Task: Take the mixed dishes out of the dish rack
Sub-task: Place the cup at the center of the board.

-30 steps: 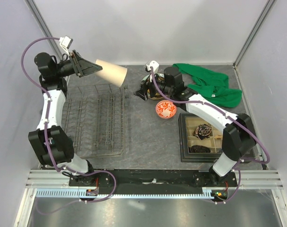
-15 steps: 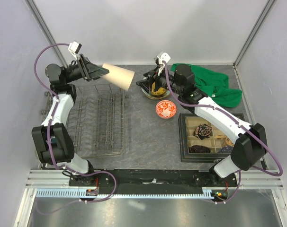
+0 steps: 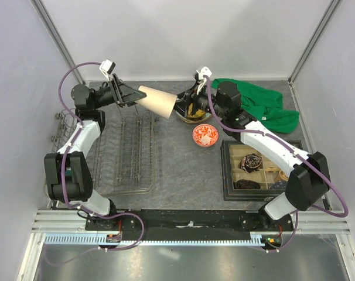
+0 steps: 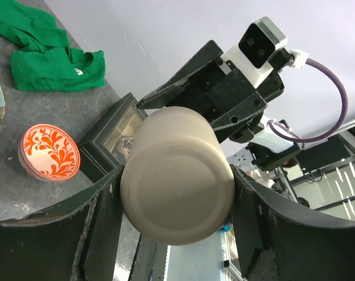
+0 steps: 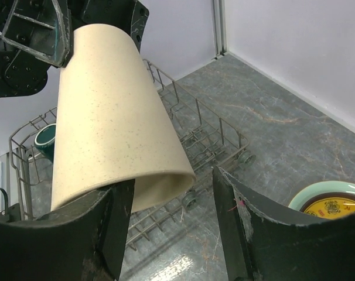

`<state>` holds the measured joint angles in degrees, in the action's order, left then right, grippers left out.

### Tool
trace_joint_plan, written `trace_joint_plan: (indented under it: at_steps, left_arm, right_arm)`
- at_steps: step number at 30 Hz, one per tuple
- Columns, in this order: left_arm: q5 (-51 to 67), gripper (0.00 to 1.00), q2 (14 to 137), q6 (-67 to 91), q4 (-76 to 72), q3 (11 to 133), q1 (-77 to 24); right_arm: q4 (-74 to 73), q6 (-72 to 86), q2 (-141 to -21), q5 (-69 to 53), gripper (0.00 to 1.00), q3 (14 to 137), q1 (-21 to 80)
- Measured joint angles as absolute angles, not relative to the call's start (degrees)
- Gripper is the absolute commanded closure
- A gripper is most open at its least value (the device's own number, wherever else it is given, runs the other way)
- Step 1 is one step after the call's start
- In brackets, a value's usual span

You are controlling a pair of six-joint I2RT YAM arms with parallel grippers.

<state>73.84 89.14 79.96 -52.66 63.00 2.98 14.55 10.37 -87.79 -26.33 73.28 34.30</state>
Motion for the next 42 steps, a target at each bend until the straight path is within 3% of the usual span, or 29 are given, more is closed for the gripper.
trace_joint_plan:
  at_steps: [10,23,27,28,35,38,40,42]
  left_arm:
    - [71.8,0.98,89.0,80.3,-53.8,60.8,2.1]
    - [70.6,0.98,85.1,79.1,-50.6,57.9,-1.7]
    - [71.0,0.96,84.4,77.5,-49.0,57.6,-2.0]
    - [71.1,0.95,84.2,77.1,-48.9,57.6,-2.1]
    - [71.5,0.75,83.6,74.9,-48.0,57.6,-1.9]
    - [71.5,0.63,83.4,74.9,-46.7,57.6,-1.7]
    - [71.5,0.48,83.4,74.9,-46.0,57.6,-1.6]
    - [71.6,0.39,83.3,74.9,-45.6,57.6,-1.6]
  right_arm:
    - [14.8,11.9,-88.0,-27.8,0.48,73.0,33.8]
    - [15.9,12.9,-88.1,-28.9,0.52,72.4,33.1]
    - [15.8,12.8,-88.1,-28.6,0.64,72.4,33.0]
    - [15.7,12.9,-88.1,-28.5,0.71,72.4,32.9]
    - [15.6,14.2,-88.1,-31.2,1.0,72.3,32.0]
    - [15.7,13.7,-88.1,-32.4,1.0,72.2,31.9]
    - [15.8,13.7,-88.1,-32.8,1.0,72.0,31.9]
    - [15.8,13.7,-88.1,-33.0,1.0,71.9,31.9]
